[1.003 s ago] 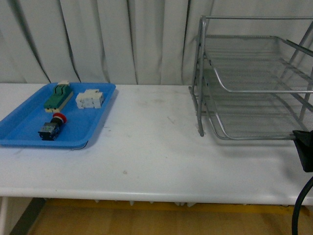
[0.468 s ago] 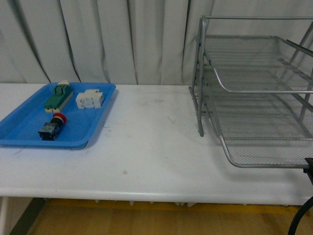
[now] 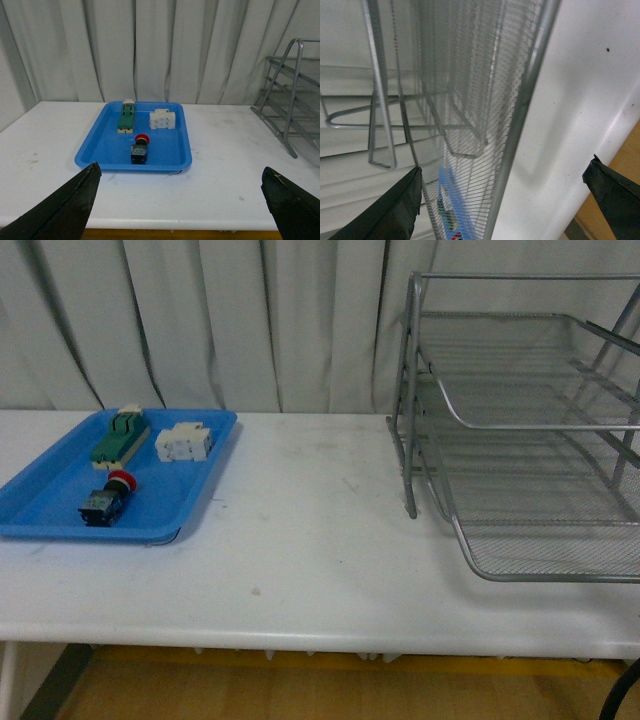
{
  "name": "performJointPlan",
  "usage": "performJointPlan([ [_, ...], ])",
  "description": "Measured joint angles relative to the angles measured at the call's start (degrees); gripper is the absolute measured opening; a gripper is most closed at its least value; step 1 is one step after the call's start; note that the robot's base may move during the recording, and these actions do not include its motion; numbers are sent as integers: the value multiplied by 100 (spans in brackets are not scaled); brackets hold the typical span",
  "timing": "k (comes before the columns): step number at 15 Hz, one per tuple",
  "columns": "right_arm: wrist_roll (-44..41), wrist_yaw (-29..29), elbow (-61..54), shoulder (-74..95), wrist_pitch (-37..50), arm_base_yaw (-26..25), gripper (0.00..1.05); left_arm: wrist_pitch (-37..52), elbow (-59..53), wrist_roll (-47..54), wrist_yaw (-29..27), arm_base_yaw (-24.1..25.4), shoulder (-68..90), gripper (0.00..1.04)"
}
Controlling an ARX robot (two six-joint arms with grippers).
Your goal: Place button on rack with both arms
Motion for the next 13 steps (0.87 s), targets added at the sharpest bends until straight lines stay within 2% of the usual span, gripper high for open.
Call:
performJointPlan([
  [3, -426, 105, -599, -1233, 4, -81, 98, 2, 0, 0, 0, 0, 0, 98],
  [5, -807, -48, -957, -2441, -184, -387, 98, 0, 0, 0, 0, 0, 0, 98],
  [8, -1731, -632, -859, -4686, -1755, -1346, 96, 0, 0, 0, 0, 0, 0, 98],
  [9, -3008, -994, -662, -5469, -2726, -1663, 84, 2, 0, 0, 0, 0, 0, 98],
  [11, -5847, -1233, -527, -6966, -4398, -1755, 58, 0, 0, 0, 0, 0, 0, 98],
  [12, -6798, -1200, -509, -7521, -4942, -1692, 45, 0, 0, 0, 0, 0, 0, 98],
  [13, -7724, -831, -787, -8072, -5095, -1283, 20, 2, 0, 0, 0, 0, 0, 98],
])
